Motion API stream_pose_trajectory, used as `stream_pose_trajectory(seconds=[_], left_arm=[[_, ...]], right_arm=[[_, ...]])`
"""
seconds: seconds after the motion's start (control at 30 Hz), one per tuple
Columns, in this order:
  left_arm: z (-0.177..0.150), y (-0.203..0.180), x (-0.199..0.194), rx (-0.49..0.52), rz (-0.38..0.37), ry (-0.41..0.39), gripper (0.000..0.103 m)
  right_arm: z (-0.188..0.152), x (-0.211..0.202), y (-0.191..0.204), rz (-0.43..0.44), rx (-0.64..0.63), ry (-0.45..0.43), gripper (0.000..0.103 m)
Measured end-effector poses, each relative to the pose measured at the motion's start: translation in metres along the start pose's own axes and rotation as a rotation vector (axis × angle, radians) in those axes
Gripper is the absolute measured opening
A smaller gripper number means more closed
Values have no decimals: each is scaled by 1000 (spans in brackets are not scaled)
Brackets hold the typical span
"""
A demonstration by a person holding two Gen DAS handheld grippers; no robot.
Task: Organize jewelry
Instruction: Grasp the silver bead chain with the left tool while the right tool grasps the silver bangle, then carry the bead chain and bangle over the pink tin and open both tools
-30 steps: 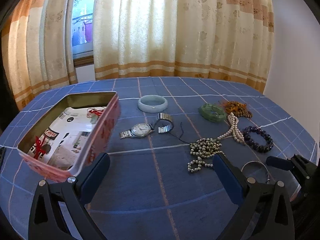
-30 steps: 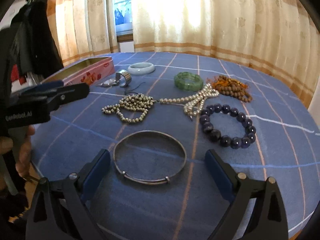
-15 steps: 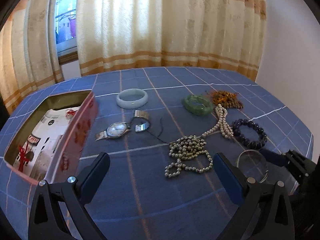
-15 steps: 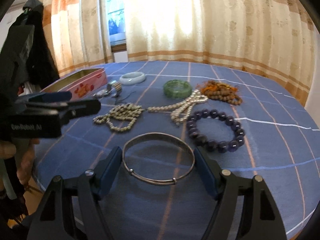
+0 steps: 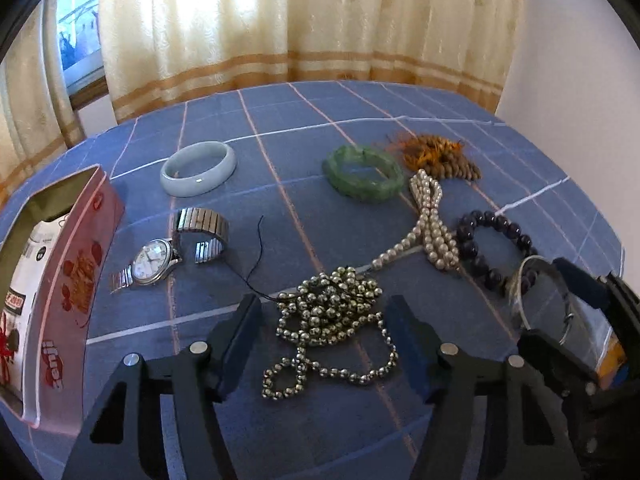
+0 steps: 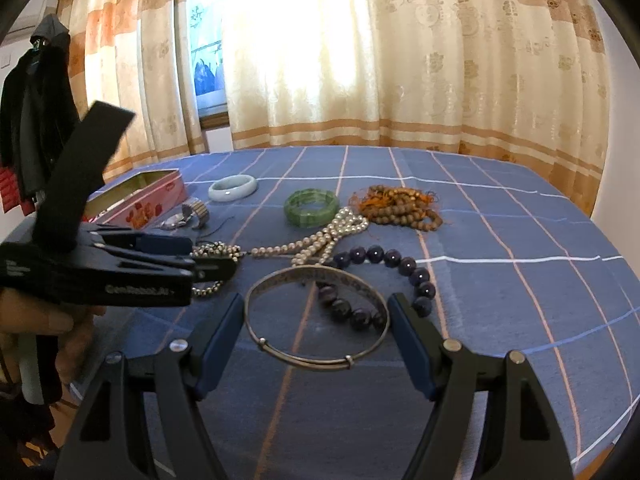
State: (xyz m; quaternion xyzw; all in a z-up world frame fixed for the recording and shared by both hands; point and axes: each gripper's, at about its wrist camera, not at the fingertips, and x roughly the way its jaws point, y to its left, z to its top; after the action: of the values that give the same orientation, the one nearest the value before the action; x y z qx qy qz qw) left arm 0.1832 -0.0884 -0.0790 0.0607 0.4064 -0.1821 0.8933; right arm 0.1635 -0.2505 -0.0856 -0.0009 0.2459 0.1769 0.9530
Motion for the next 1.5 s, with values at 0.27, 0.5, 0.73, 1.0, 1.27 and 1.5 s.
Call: stream_pose_trajectory(seconds=[0.27,0.5,0.73,1.0,1.27,1.5], left_arm=[[-7,-1,-7,12,-14,-37,14],[-8,3,-20,-13,-27,-123,11],[-9,5,-30,-26,21,-189,10],[-13,9,-43,-30,93,-250,10],[-11,24,-65,-48,142,-307,10],[-15,40,-74,-84,172,-321,10]], right_arm=[[0,-3,-2,8,10,-8,76],[2,-4,-1,16,10,-22,76],[5,-4,4,22,-5,-19,76],[12,-3,16,32,-34,-27,76],[17,-1,30,60,-60,-23,76],[25,1,43,80,-82,-31,76]])
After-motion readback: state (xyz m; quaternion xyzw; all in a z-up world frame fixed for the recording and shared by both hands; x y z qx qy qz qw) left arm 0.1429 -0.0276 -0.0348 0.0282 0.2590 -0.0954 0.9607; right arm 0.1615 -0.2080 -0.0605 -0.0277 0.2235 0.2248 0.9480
